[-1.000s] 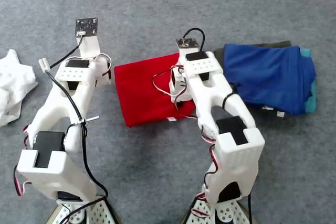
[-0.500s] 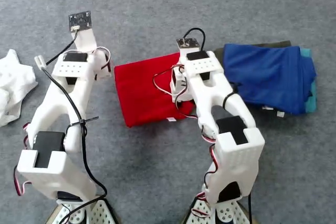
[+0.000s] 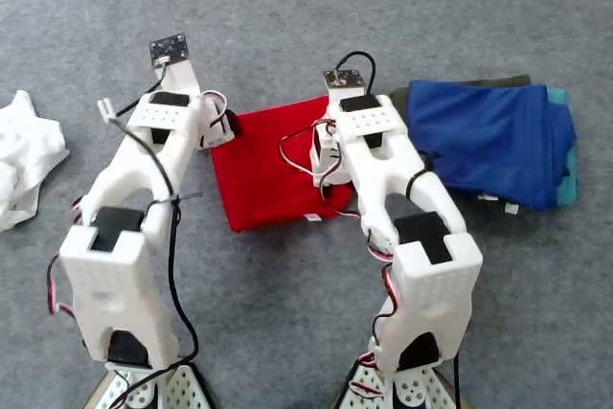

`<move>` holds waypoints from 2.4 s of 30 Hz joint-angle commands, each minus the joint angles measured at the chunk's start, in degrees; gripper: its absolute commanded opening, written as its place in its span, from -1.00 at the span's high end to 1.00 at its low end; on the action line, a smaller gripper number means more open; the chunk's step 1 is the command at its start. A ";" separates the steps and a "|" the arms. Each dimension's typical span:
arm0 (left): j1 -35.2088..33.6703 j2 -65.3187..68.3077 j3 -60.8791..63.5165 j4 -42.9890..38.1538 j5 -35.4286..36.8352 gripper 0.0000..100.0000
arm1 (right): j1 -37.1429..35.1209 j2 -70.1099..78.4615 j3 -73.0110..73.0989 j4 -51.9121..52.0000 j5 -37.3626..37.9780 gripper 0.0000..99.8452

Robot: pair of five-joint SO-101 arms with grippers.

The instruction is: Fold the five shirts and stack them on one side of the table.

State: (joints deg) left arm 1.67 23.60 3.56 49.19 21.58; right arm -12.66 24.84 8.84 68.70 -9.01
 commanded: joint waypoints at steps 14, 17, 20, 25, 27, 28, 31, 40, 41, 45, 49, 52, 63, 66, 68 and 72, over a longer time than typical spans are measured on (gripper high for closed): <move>1.54 13.45 -22.20 10.90 0.00 0.72 | -0.62 2.77 -0.40 -1.67 -0.35 0.97; 1.89 15.82 -26.86 13.10 -1.14 0.81 | -0.62 2.68 -0.40 -1.58 1.58 0.97; 2.77 19.43 -31.96 15.38 -4.04 0.93 | -0.62 2.68 -1.63 0.09 2.02 0.97; 2.33 23.30 -41.80 19.16 -5.36 0.95 | 0.79 2.07 -10.42 6.86 2.11 0.97; 2.33 23.30 -46.81 21.45 -5.54 0.95 | 2.02 0.22 -14.99 10.29 2.99 0.97; 2.59 23.21 -49.54 22.42 -6.33 0.95 | 2.55 -1.10 -17.19 11.96 4.13 0.97; 4.18 23.21 -58.68 25.23 -8.53 0.95 | 3.16 -5.58 -22.90 17.23 8.35 0.97; 12.09 23.82 -78.20 27.08 -10.46 0.94 | 12.84 -17.27 -31.78 24.09 15.82 0.97; 12.88 23.82 -79.08 26.20 -10.37 0.94 | 14.59 -18.15 -32.13 24.44 16.62 0.97; 16.13 23.82 -79.69 19.60 -10.29 0.94 | 22.24 -21.41 -32.92 24.79 20.66 0.97; 20.18 24.44 -79.60 12.22 -10.29 0.94 | 29.98 -23.69 -32.92 24.35 25.41 0.97; 23.25 27.08 -79.60 6.07 -10.29 0.94 | 35.25 -24.31 -32.92 23.38 28.22 0.97; 28.97 37.71 -80.04 -7.82 -10.20 0.94 | 47.12 -24.13 -29.14 14.86 31.74 0.96; 29.49 38.33 -80.13 -7.82 -10.20 0.94 | 47.47 -24.13 -26.51 14.59 35.69 0.96; 29.76 38.59 -80.13 -7.82 -10.20 0.94 | 47.47 -24.13 -25.27 14.59 37.36 0.96; 29.85 38.59 -79.87 -7.82 -10.20 0.94 | 47.47 -24.13 -24.75 14.59 38.42 0.96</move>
State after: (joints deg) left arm 31.74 63.43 -73.10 42.42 11.82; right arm 32.35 3.74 -15.69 84.18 28.44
